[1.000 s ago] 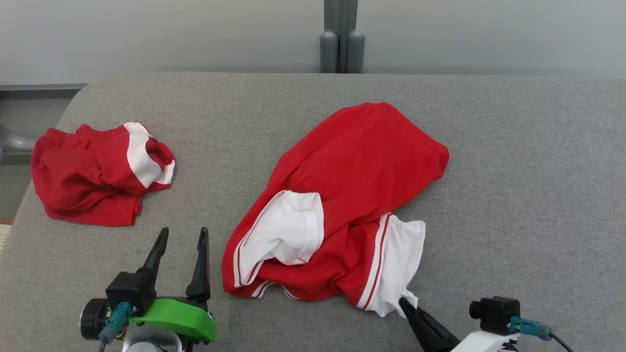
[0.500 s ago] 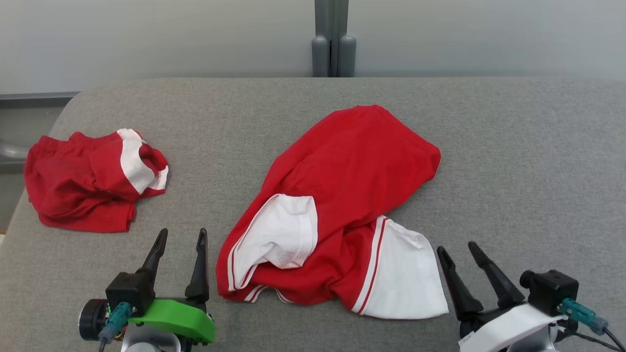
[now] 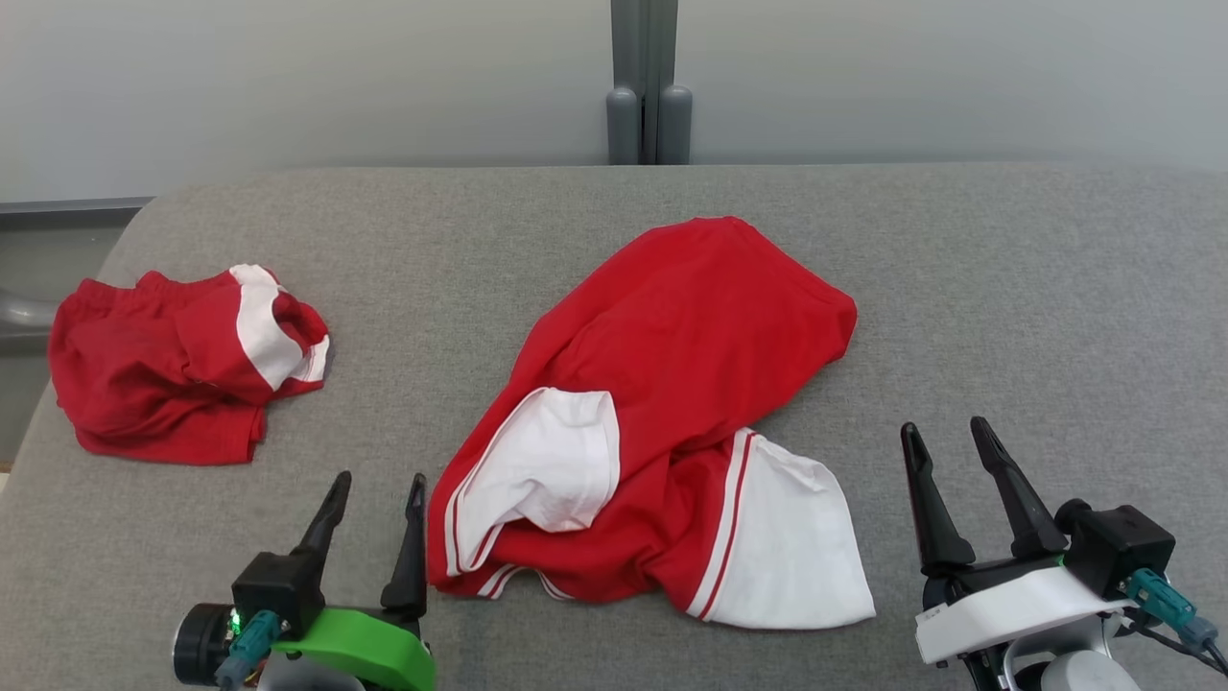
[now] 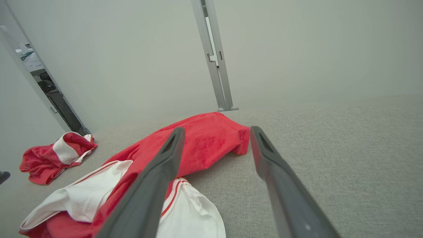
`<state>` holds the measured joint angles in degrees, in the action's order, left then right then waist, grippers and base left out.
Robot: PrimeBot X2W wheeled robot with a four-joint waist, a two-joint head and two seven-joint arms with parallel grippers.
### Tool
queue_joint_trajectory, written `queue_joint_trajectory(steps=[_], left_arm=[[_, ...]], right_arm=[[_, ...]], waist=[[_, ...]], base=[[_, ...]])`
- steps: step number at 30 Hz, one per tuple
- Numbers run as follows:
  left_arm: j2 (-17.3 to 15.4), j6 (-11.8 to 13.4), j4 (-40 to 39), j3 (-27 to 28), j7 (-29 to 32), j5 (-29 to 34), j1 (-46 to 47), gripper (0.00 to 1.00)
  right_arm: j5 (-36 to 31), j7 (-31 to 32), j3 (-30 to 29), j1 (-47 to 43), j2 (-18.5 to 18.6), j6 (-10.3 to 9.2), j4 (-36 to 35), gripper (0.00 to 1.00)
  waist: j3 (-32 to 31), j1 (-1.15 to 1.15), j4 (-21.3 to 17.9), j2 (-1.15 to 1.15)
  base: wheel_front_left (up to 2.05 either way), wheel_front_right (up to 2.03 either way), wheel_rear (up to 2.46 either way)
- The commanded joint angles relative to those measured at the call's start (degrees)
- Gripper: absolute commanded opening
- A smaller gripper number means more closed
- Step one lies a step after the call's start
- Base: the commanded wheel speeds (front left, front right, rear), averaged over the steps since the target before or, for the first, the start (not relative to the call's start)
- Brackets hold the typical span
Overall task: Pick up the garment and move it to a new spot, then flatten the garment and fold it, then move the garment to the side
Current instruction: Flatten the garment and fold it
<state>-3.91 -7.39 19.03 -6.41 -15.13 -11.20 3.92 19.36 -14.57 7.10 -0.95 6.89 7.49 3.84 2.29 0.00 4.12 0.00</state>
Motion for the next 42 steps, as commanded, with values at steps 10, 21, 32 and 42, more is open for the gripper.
queue_joint_trajectory(steps=[10, 21, 32, 42], left_arm=[[-2.74, -0.14, 3.22, -8.47, -0.03, -0.39, -4.24, 1.00], [-2.78, -0.14, 10.07, -6.99, -0.03, -2.77, -1.40, 1.00], [-3.72, -0.14, 15.54, -6.96, -0.03, -3.91, 9.74, 0.00], [-12.57, -0.14, 17.00, -13.11, -0.03, -3.94, 27.71, 0.00]], right_arm=[[-1.46, -0.65, -1.84, 1.34, -0.83, 0.00, 1.40, 1.00], [-2.10, -0.65, -1.32, 2.48, -0.61, 0.00, 2.08, 1.00], [-2.57, -0.65, -0.50, 4.06, -0.17, 0.00, 3.10, 1.00], [-2.70, -0.66, -1.19, 5.80, 0.07, 0.00, 3.62, 1.00]], waist=[[1.46, 0.00, -1.37, 0.00], [3.11, 0.00, -3.50, 0.00], [6.15, 0.00, -6.61, 0.00], [8.75, 0.00, -9.39, 0.00]], base=[[0.00, 0.00, 0.00], [0.00, 0.00, 0.00], [0.00, 0.00, 0.00], [0.00, 0.00, 0.00]])
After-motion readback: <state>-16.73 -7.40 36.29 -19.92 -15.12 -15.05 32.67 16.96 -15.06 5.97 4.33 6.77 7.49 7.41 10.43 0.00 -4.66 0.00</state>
